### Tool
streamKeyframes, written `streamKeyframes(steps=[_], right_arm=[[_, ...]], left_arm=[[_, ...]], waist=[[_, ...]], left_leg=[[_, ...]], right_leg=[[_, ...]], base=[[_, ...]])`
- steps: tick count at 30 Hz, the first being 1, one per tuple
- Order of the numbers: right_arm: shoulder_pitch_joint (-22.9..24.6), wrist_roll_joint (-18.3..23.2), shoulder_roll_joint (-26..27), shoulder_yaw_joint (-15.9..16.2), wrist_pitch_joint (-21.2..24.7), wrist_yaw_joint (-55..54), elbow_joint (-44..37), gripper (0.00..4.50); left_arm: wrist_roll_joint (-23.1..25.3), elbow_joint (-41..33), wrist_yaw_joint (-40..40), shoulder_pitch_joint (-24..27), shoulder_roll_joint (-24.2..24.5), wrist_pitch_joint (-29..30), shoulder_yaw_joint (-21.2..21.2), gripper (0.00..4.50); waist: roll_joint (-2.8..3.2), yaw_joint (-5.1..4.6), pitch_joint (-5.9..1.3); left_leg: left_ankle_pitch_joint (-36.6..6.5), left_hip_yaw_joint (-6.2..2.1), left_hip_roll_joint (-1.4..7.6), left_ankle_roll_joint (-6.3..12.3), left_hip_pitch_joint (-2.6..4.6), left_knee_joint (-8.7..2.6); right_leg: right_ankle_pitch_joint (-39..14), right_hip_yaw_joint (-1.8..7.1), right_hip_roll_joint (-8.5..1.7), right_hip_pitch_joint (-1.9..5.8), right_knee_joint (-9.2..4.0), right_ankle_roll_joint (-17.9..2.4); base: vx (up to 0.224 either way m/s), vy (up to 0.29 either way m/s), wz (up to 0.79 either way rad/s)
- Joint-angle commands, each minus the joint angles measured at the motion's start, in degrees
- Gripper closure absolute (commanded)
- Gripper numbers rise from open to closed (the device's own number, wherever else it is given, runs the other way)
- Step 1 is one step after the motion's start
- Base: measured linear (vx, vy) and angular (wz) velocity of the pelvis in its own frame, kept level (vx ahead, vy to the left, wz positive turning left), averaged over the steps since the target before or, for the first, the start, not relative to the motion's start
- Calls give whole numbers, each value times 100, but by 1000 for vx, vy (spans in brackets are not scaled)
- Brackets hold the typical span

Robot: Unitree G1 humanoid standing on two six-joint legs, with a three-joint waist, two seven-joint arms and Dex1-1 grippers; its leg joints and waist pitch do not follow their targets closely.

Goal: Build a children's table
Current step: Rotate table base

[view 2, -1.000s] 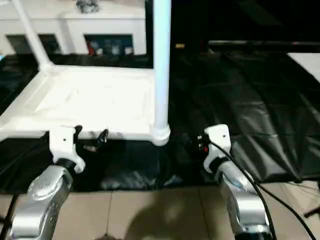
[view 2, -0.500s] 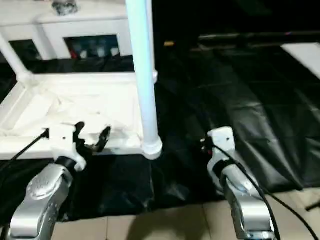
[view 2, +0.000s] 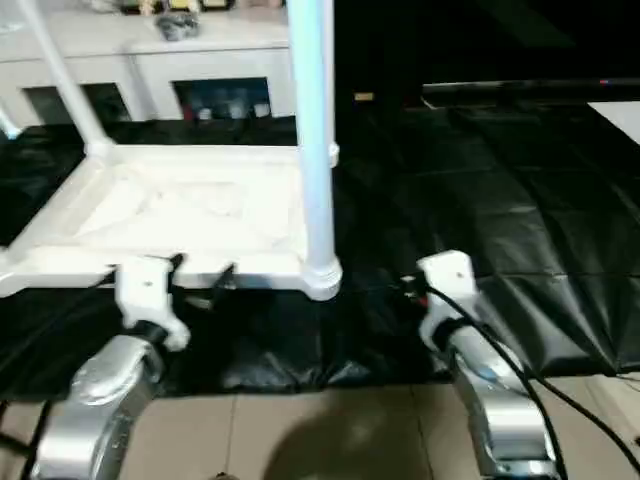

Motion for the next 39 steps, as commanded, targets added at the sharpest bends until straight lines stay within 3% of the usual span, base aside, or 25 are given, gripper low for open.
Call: streamKeyframes(steps=[1,2,3,4,5,6,7,8,9,10,11,12,13,14,16,17,18,19,20,21,23,26,27,32,39], right_arm=[[184,72,117,-168,93,-230,-247,94],[264,88,156,-206,127,-289,-288,94],[316,89,196,-204,155,-332,-324,94],[388,83,221,-186,132,-341,-371,94],[388,83,221,-186,132,-341,-371,94],[516,54,307,-140,153,-403,-495,94],[565,42,325,-127,180,-423,-556,94],[653,-9,366,-67,261,-483,-714,94],[654,-10,353,-56,273,-467,-735,94],[656,-13,333,-40,291,-445,-765,94],[654,-6,284,2,342,-388,-821,94],[646,-14,244,18,356,-354,-819,94],[641,-38,153,76,406,-257,-819,94],[627,-52,31,137,413,-107,-822,94],[589,-27,-129,205,425,103,-831,94],[567,-9,-184,223,436,181,-828,94],[539,-4,-264,216,455,257,-813,94],[454,14,-300,180,491,279,-765,94],[398,32,-330,145,528,298,-744,94],[305,54,-386,107,549,332,-697,94],[88,53,-486,84,534,406,-540,94],[-147,64,-683,108,528,577,-413,94],[-297,197,-749,121,514,788,-303,94],[-570,395,-1034,158,484,1482,18,94],[-494,670,-1373,276,143,2464,346,94]], left_arm=[[36,112,-72,-122,82,53,69,6],[28,147,-65,-164,78,63,95,6],[9,167,-70,-184,90,67,132,6],[-4,195,-66,-208,83,64,152,6],[-4,195,-66,-208,83,64,152,6],[-38,227,-60,-210,103,44,164,6],[-42,218,-46,-199,95,42,149,6],[-87,161,-44,-160,100,65,154,6],[-100,146,-33,-148,86,76,160,6],[-119,126,-17,-130,65,92,169,6],[-151,95,27,-67,8,94,203,6],[-162,85,55,-29,-31,82,210,6],[-122,37,153,92,-84,70,201,6],[-102,-71,252,240,-160,66,174,6],[-97,-238,371,485,-294,12,165,6],[-102,-300,416,593,-350,-30,168,6],[-63,-405,450,769,-389,-150,112,6],[-76,-453,458,822,-406,-158,99,6],[-86,-494,473,859,-422,-152,82,6],[-181,-516,423,868,-447,-155,89,6],[-406,-400,245,806,-463,-239,180,6],[-571,-335,-155,735,-327,-202,105,6],[-680,-293,-469,697,-196,-189,85,6],[-849,-245,-1375,372,384,2,-228,6],[-897,435,-3384,-1025,1443,-4,-781,6]], waist=[[32,-226,-175],[143,-282,55],[194,-200,63],[184,-61,54],[79,135,-98],[-378,3,-111],[-458,57,-24],[-407,138,2],[-417,169,-7],[-376,185,-47],[-139,183,-297],[-5,103,-385],[89,-36,-479],[156,-486,-548],[-308,-448,-535],[-287,-497,-567],[-571,-449,-504],[-668,-357,-493],[-1200,-259,-493],[-1071,-190,-504],[-1011,-155,-481],[-767,-124,-363],[-853,-96,-306],[-873,11,-261],[-786,197,-326]], left_leg=[[-3719,49,154,-228,583,-259],[-5292,41,369,-433,481,-876],[-5871,75,521,-451,101,-1324],[-6073,166,532,-469,-87,-1443],[-5283,288,610,-35,318,-1115],[-3346,350,158,124,606,35],[-861,212,-47,684,119,894],[-384,56,-116,729,-351,997],[-429,29,-104,720,-436,916],[-426,37,-79,753,-320,731],[148,107,-34,1005,-87,91],[381,24,89,1070,217,-142],[388,-384,331,1511,813,-324],[275,-1119,925,2877,1271,-418],[1920,-1183,1044,3681,1103,-385],[3463,-1120,936,3585,1070,-347],[4356,-810,564,3116,810,-234],[3872,-533,102,2670,578,-46],[1691,-177,-575,1813,-138,271],[770,-191,-387,902,-11,312],[855,-85,-374,194,93,-10],[-165,-161,166,317,186,-375],[-818,-114,367,465,278,-475],[-1589,188,445,192,377,-514],[-724,292,420,83,279,-504]], right_leg=[[-4811,54,-54,-180,-766,-176],[-3288,-242,369,72,-350,-300],[-2279,-26,418,517,565,-354],[-1528,67,489,745,947,-293],[-1727,528,303,456,803,-310],[-5161,907,-217,150,-526,-274],[-6360,1553,-602,440,-981,-921],[-5993,1511,-526,792,-855,-986],[-5489,1459,-437,852,-795,-1064],[-4939,1389,-329,853,-769,-1222],[-2746,1019,219,977,-616,-1366],[-2021,801,394,848,-496,-1088],[-1375,561,661,417,-35,-622],[-1396,561,632,-344,896,-23],[-827,785,287,-732,1163,583],[-134,968,134,-918,1140,754],[1129,1180,4,-951,783,389],[2115,1271,-59,-768,313,88],[3243,1613,-247,-111,-119,843],[4428,1453,-486,-87,-21,552],[5180,1069,-41,-122,28,264],[1330,1024,153,-157,-100,-629],[-215,1005,111,-239,-188,-1220],[-1206,992,67,-391,-254,-1380],[-261,1025,2,-300,-136,-1404]], base=[[-75,-18,50],[-50,-35,21],[-50,-35,21],[0,0,0],[84,-105,3],[84,-105,3],[157,-73,3],[159,6,4],[159,6,4],[188,6,13],[171,5,34],[171,5,34],[207,29,20],[227,2,-14],[224,-28,-21],[190,-76,-25],[190,-76,-25],[48,-77,-8],[18,-67,5],[18,-67,5],[70,-69,-2],[15,-19,-1],[0,0,0],[-21,25,14],[0,0,0]])
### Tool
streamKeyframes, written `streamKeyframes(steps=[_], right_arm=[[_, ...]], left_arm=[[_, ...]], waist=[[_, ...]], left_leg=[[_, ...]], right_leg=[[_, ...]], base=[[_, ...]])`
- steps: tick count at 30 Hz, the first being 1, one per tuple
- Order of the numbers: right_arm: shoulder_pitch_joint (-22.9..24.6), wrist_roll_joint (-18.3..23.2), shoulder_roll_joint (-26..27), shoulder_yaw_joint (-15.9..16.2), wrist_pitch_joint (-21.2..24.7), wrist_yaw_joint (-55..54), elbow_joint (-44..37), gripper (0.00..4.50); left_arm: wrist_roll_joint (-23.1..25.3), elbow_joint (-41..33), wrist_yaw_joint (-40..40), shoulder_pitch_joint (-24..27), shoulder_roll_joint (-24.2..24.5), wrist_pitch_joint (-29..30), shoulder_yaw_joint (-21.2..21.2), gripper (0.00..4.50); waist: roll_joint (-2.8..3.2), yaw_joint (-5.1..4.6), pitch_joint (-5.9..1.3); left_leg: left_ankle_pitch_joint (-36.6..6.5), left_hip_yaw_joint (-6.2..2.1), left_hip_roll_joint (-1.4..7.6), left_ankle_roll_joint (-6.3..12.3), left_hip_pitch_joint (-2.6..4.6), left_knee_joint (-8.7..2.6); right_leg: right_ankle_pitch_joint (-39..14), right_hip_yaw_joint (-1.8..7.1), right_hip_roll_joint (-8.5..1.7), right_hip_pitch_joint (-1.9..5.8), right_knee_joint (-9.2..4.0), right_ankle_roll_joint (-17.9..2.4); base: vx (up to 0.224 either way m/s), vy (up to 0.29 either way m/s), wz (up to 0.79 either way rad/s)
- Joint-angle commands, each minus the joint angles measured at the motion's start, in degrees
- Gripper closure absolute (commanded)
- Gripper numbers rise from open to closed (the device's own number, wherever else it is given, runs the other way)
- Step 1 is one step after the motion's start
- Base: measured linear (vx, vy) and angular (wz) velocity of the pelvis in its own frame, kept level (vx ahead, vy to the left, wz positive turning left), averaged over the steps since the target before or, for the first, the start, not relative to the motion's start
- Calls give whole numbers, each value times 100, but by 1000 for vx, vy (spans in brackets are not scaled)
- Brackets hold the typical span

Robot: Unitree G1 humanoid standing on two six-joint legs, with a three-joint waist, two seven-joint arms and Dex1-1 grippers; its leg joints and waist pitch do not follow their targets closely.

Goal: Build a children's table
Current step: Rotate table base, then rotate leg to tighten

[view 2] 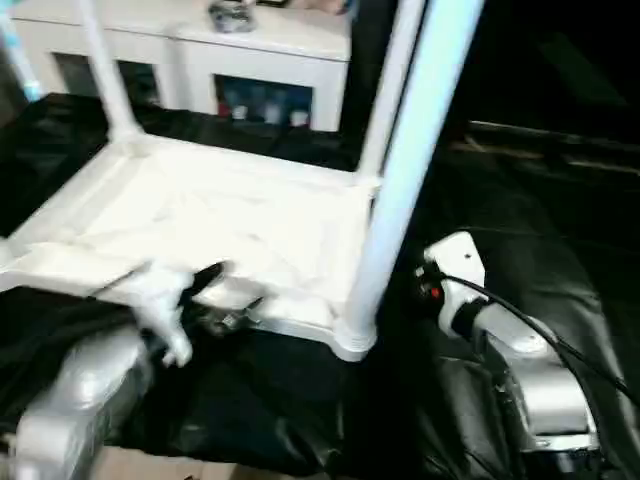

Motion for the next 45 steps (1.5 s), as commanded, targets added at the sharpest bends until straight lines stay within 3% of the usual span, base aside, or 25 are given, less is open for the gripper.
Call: streamKeyframes(steps=[1,2,3,4,6,7,9,10,11,14,15,16,18,19,21,22,24,27,29,33,34,37,43,45], right_arm=[[23,60,-142,19,-106,191,11,94],[78,155,-271,44,-113,470,20,94],[82,154,-278,45,-115,478,22,94],[133,131,-375,67,-123,577,38,94],[247,146,-641,76,-56,839,-59,94],[288,172,-701,50,-36,923,-98,94],[374,155,-808,42,-82,1046,-158,94],[445,135,-881,56,-103,1102,-217,94],[525,126,-956,61,-115,1162,-278,94],[779,191,-1141,18,-108,1349,-486,94],[795,202,-1154,11,-99,1360,-498,94],[866,232,-1215,-14,-95,1402,-549,94],[894,239,-1242,-21,-76,1413,-571,94],[921,214,-1262,-13,-91,1409,-587,94],[928,196,-1261,-9,-96,1408,-590,94],[943,191,-1266,-18,-101,1414,-601,94],[994,267,-1264,-18,-22,1473,-676,94],[1061,277,-1293,1,-30,1481,-737,94],[1066,270,-1314,17,-51,1469,-731,94],[1065,266,-1346,18,-49,1487,-746,94],[1064,266,-1356,18,-41,1496,-751,94],[1046,231,-1364,47,-34,1503,-741,94],[1037,224,-1338,90,-34,1492,-768,94],[1036,221,-1330,95,-37,1486,-775,94]], left_arm=[[-83,123,-414,-140,63,59,-173,6],[-71,539,-1024,-575,227,-20,-372,6],[-67,558,-1047,-589,233,-27,-384,6],[11,816,-1328,-774,299,-135,-531,6],[124,1423,-1782,-1196,312,-181,-739,6],[131,1686,-1934,-1344,303,-267,-785,6],[176,2123,-2227,-1569,330,-405,-892,32],[230,2323,-2340,-1655,330,-481,-935,41],[287,2550,-2459,-1754,318,-546,-973,41],[342,3120,-2880,-2048,315,-607,-1120,76],[334,3170,-2917,-2078,313,-605,-1133,84],[373,3368,-3055,-2210,306,-659,-1220,87],[390,3448,-3157,-2270,306,-631,-1274,101],[434,3558,-3209,-2331,287,-667,-1322,120],[456,3658,-3231,-2371,260,-722,-1327,127],[468,3713,-3238,-2393,240,-762,-1329,144],[578,4067,-3153,-2545,117,-938,-1325,174],[684,4494,-3188,-2725,-13,-1173,-1327,180],[781,4830,-3278,-2895,-54,-1313,-1389,219],[905,5140,-3361,-3066,-54,-1409,-1465,231],[913,5217,-3367,-3105,-64,-1436,-1450,261],[968,5471,-3434,-3227,-103,-1554,-1403,272],[1039,5788,-3519,-3372,-166,-1717,-1374,303],[1058,5852,-3546,-3398,-173,-1742,-1379,335]], waist=[[13,9,-269],[43,30,-297],[34,26,-302],[148,36,-322],[137,32,-347],[171,30,-339],[166,21,-339],[265,21,-328],[257,7,-323],[306,31,-320],[289,20,-314],[341,30,-311],[353,27,-323],[400,22,-324],[386,14,-339],[413,22,-340],[409,16,-346],[421,24,-357],[447,29,-371],[431,22,-348],[434,18,-340],[437,16,-345],[464,20,-355],[474,20,-348]], left_leg=[[-457,-122,357,163,-7,-549],[-16,-104,351,332,-37,-514],[30,-83,334,391,-21,-497],[109,-102,335,406,-20,-488],[278,-86,333,552,-36,-459],[268,-73,324,595,-45,-457],[19,-78,351,650,-75,-466],[-107,-88,365,617,-76,-473],[-297,-74,382,571,-54,-480],[-366,-63,373,555,-46,-480],[-360,-59,379,575,-66,-487],[-391,-69,390,568,-75,-498],[-414,-66,391,563,-65,-489],[-346,-78,392,572,-99,-489],[-334,-70,392,588,-87,-479],[-310,-74,393,590,-93,-478],[-268,-75,388,635,-110,-472],[-232,-75,391,700,-111,-466],[-172,-86,407,723,-109,-465],[-359,-79,405,687,-102,-485],[-463,-75,403,631,-98,-488],[-395,-79,398,628,-110,-485],[-222,-80,404,765,-122,-471],[-281,-80,407,761,-124,-477]], right_leg=[[-404,265,-402,172,-341,-1181],[60,266,-418,200,-280,-1338],[95,264,-400,178,-282,-1364],[212,263,-411,188,-243,-1419],[661,256,-404,218,-224,-1593],[672,257,-406,217,-243,-1627],[331,249,-443,251,-280,-1723],[53,244,-453,245,-293,-1725],[-188,242,-448,233,-330,-1729],[-272,249,-432,240,-350,-1701],[-290,237,-444,245,-355,-1718],[-410,226,-452,242,-366,-1706],[-476,224,-452,238,-372,-1709],[-419,219,-463,253,-363,-1730],[-373,216,-458,248,-363,-1743],[-343,215,-464,250,-357,-1755],[-260,208,-459,255,-358,-1771],[-156,198,-463,259,-364,-1774],[-39,194,-475,264,-335,-1786],[-276,191,-479,258,-381,-1775],[-418,193,-479,257,-399,-1774],[-401,195,-482,270,-392,-1752],[-184,185,-484,263,-373,-1792],[-251,184,-488,265,-381,-1798]], base=[[0,0,0],[0,0,0],[0,0,0],[0,0,0],[0,0,0],[0,0,0],[0,0,0],[0,0,0],[0,0,0],[0,0,0],[0,0,0],[0,0,0],[0,0,0],[0,0,0],[0,0,0],[0,0,0],[0,0,0],[0,0,0],[0,0,0],[0,0,0],[0,0,0],[0,0,0],[0,0,0],[0,0,0]])
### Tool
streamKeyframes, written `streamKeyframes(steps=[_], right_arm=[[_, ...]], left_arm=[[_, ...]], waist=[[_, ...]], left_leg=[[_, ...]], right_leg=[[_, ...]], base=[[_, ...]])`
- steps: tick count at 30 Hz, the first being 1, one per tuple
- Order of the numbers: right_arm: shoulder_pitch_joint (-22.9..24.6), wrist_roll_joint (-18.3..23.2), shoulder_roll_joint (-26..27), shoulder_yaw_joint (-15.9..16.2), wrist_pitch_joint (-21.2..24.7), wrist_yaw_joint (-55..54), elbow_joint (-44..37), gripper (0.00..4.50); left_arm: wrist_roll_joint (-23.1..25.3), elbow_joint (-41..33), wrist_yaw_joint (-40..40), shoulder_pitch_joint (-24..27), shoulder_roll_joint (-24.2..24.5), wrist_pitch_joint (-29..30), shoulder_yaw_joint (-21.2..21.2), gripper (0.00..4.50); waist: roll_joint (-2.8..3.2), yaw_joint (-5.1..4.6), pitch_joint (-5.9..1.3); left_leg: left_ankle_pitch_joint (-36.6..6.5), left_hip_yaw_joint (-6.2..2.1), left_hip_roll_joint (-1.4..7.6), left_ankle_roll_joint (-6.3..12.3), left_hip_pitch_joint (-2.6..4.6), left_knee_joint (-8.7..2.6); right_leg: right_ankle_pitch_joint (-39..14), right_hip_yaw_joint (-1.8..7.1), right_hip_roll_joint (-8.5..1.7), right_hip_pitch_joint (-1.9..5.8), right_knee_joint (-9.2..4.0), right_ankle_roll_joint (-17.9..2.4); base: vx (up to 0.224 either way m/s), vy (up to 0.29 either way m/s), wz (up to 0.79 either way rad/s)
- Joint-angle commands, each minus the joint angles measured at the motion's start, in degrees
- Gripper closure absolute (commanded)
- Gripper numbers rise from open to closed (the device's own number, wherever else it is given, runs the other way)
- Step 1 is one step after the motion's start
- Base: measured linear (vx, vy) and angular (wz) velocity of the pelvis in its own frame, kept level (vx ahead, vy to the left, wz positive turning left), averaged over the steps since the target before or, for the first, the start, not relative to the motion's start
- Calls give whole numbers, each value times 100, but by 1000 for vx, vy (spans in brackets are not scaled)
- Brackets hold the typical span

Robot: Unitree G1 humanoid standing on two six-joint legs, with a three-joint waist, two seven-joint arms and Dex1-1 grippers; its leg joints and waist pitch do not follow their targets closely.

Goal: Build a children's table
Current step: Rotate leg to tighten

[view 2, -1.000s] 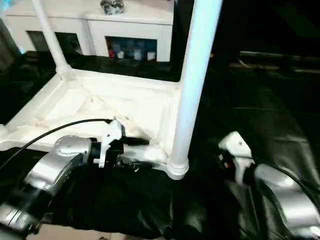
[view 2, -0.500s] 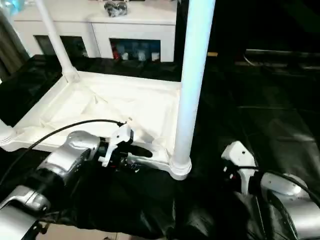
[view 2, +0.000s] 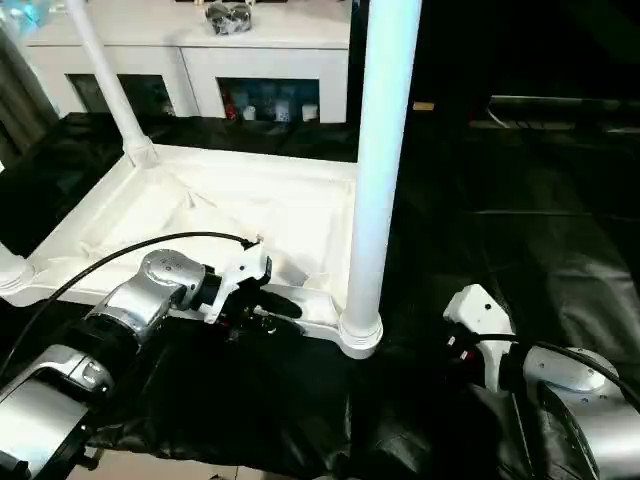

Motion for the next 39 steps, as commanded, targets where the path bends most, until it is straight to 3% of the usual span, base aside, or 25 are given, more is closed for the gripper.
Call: streamKeyframes(steps=[1,4,8,9,13,14,15,18,20,21,22,23,24,25,26,27,28,29,30,31,32,33,34,36,39], right_arm=[[-43,24,-29,33,25,7,-131,94],[-60,31,-25,37,32,4,-133,66],[-133,79,22,42,26,32,-96,33],[-174,89,43,56,3,51,-64,22],[-335,73,54,178,-146,230,125,0],[-423,44,49,255,-229,324,211,0],[-459,26,49,289,-263,354,237,0],[-559,30,71,342,-298,423,300,0],[-652,15,95,458,-338,536,325,0],[-670,14,101,475,-338,549,327,0],[-782,-20,163,568,-364,578,367,0],[-832,-29,214,613,-365,578,398,0],[-853,-36,230,626,-377,579,421,0],[-896,-50,264,654,-403,580,469,0],[-939,-81,340,698,-444,541,532,0],[-939,-81,340,698,-444,541,532,0],[-973,-108,437,760,-507,514,607,0],[-1006,-138,509,811,-558,481,668,0],[-1006,-138,509,811,-558,481,668,0],[-1141,-116,628,868,-514,451,760,0],[-1141,-116,628,868,-514,451,760,0],[-1284,-158,686,911,-513,436,884,0],[-1325,-203,696,926,-553,414,925,0],[-1459,-298,726,950,-595,338,1037,0],[-1759,-351,963,999,-777,251,1345,0]], left_arm=[[141,168,-54,-99,21,-78,23,342],[205,266,-78,-147,31,-148,-5,371],[285,381,-119,-202,29,-182,-7,403],[289,381,-127,-198,40,-133,-6,416],[286,289,-99,-78,97,116,10,447],[264,159,-24,39,126,251,47,447],[250,88,13,98,140,310,67,447],[238,-179,192,293,167,380,128,447],[301,-799,446,672,273,805,145,447],[309,-918,494,739,291,883,152,447],[248,-1633,811,1112,326,1328,280,447],[233,-1949,981,1271,336,1563,354,447],[231,-2003,1012,1298,337,1607,369,447],[226,-2115,1075,1353,339,1699,399,447],[285,-2386,1236,1508,360,1814,425,447],[285,-2386,1236,1508,360,1814,425,447],[341,-2717,1416,1717,362,2008,451,447],[404,-3019,1561,1904,367,2134,455,447],[404,-3019,1561,1904,367,2134,455,447],[463,-3548,1801,2189,363,2400,486,447],[463,-3548,1801,2189,363,2400,486,447],[459,-3789,1916,2296,361,2491,516,447],[450,-3801,1909,2295,366,2452,518,447],[413,-3908,1874,2292,393,2461,520,447],[431,-3784,1664,2227,600,2188,450,447]], waist=[[-81,25,-304],[-98,19,-296],[-75,16,-292],[-52,29,-295],[-60,15,-301],[-11,40,-304],[-43,19,-304],[-45,24,-308],[-44,34,-296],[-87,31,-303],[-117,26,-302],[-188,2,-282],[-114,13,-267],[-106,10,-271],[-196,15,-250],[-143,32,-277],[-150,17,-247],[-203,25,-260],[-192,14,-257],[-194,13,-247],[-221,18,-262],[-207,18,-245],[-216,9,-244],[-271,27,-234],[-218,20,-246]], left_leg=[[-401,-139,369,683,-30,-433],[-458,-137,366,643,-33,-442],[-501,-143,374,614,-29,-454],[-499,-151,376,611,-31,-456],[-457,-148,377,619,-42,-452],[-453,-159,377,615,-46,-452],[-429,-157,387,634,-55,-453],[-336,-160,386,706,-65,-450],[-314,-155,388,765,-68,-452],[-356,-149,408,744,-48,-461],[-364,-159,431,722,-59,-473],[-343,-163,425,742,-90,-482],[-362,-154,414,729,-61,-485],[-430,-138,398,669,-39,-474],[-488,-130,391,652,-53,-492],[-443,-154,412,613,-50,-491],[-465,-150,404,617,-68,-505],[-400,-150,416,622,-53,-506],[-392,-153,418,623,-56,-503],[-414,-145,414,623,-50,-508],[-324,-162,415,639,-76,-506],[-357,-139,403,635,-40,-505],[-370,-143,401,632,-50,-505],[-412,-118,384,611,-37,-505],[-356,-134,364,565,-57,-507]], right_leg=[[-309,246,-454,324,-393,-1794],[-458,250,-451,324,-416,-1751],[-491,247,-450,318,-425,-1745],[-437,244,-455,320,-409,-1766],[-363,244,-464,329,-400,-1797],[-327,240,-477,335,-385,-1823],[-212,239,-475,335,-383,-1857],[-42,232,-473,347,-362,-1887],[-136,227,-472,329,-378,-1844],[-185,227,-476,327,-368,-1847],[-298,227,-501,341,-340,-1836],[-391,221,-506,343,-364,-1791],[-661,219,-483,293,-413,-1730],[-851,224,-459,278,-414,-1703],[-1009,229,-450,273,-450,-1628],[-936,232,-477,291,-395,-1643],[-975,231,-462,276,-424,-1611],[-949,232,-477,267,-408,-1590],[-934,230,-480,259,-407,-1597],[-953,233,-462,249,-421,-1588],[-859,232,-479,271,-380,-1597],[-915,231,-449,231,-414,-1578],[-913,232,-454,240,-407,-1593],[-1043,245,-442,225,-436,-1540],[-943,234,-439,229,-407,-1553]], base=[[0,0,0],[0,0,0],[0,0,0],[0,0,0],[0,0,0],[0,0,0],[0,0,0],[0,0,0],[0,0,0],[0,0,0],[0,0,0],[0,0,0],[0,0,0],[0,0,0],[0,0,0],[0,0,0],[0,0,0],[0,0,0],[0,0,0],[0,0,0],[0,0,0],[0,0,0],[0,0,0],[0,0,0],[0,0,0]])
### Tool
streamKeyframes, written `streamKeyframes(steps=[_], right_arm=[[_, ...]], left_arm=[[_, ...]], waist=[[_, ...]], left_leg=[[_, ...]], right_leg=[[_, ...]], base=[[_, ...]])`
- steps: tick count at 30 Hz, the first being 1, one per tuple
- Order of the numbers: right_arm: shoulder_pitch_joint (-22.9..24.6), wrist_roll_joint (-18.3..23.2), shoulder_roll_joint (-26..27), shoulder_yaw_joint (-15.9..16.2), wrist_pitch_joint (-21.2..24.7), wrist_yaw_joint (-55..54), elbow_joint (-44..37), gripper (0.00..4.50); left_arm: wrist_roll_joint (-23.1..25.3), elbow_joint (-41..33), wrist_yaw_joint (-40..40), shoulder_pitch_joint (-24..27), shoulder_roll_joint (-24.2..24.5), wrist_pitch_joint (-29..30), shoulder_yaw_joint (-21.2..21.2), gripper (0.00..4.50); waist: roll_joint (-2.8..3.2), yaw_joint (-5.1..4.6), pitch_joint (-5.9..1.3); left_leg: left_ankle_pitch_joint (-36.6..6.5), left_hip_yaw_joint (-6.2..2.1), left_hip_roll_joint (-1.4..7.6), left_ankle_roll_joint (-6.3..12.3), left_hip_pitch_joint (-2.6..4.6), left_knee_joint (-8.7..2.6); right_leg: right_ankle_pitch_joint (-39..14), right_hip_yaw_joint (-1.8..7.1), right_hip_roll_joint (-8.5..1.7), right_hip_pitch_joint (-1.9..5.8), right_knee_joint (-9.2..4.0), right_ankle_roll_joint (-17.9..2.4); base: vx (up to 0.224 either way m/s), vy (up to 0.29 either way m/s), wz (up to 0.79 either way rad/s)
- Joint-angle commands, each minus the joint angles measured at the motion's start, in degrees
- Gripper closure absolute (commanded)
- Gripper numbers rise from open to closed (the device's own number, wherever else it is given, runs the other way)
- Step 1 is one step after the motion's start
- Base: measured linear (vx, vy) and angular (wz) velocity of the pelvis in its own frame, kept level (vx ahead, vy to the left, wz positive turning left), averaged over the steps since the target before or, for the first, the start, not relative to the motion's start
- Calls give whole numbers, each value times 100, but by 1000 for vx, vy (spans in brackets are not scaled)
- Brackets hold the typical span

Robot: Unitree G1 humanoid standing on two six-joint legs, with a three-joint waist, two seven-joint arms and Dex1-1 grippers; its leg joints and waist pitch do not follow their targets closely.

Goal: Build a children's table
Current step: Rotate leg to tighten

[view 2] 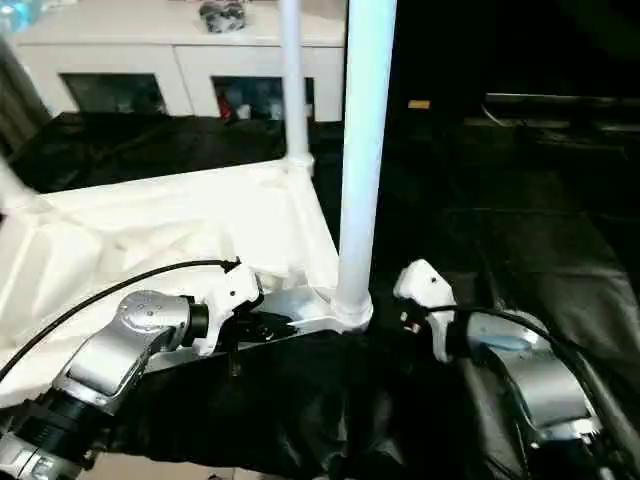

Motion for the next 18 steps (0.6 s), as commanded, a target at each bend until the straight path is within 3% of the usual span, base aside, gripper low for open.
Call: streamKeyframes(steps=[1,3,4,5,6,9,18], right_arm=[[-125,-71,63,68,-161,-25,107,0],[-169,-89,96,107,-223,24,195,0],[-202,-89,117,121,-249,55,248,0],[-292,-68,176,129,-272,98,362,0],[-292,-68,176,129,-272,98,362,0],[-470,-82,229,174,-319,180,561,0],[-990,-256,325,389,-640,457,1291,74]], left_arm=[[122,282,-74,71,175,-45,-20,447],[71,216,-95,74,185,19,-10,447],[52,114,-85,94,193,129,6,447],[47,44,-90,101,237,175,3,447],[47,44,-90,101,237,175,3,447],[48,173,-131,28,302,43,-22,447],[89,605,-333,-287,451,-199,-62,450]], waist=[[-130,44,-283],[-151,70,-287],[-197,70,-291],[-183,82,-292],[-209,73,-296],[-194,51,-287],[-216,53,-285]], left_leg=[[-382,-136,354,569,-50,-477],[-336,-129,368,563,-32,-476],[-282,-119,370,580,-29,-473],[-180,-121,368,608,-41,-469],[-159,-119,369,623,-43,-465],[-207,-117,356,638,-41,-463],[-321,-110,358,516,-40,-466]], right_leg=[[-924,256,-441,237,-417,-1539],[-770,268,-448,242,-388,-1569],[-706,268,-447,244,-388,-1578],[-578,268,-453,249,-365,-1611],[-550,263,-452,250,-357,-1623],[-620,259,-445,247,-370,-1653],[-704,268,-448,251,-366,-1665]], base=[[0,0,0],[0,0,0],[0,0,0],[0,0,0],[0,0,0],[0,0,0],[0,0,0]])
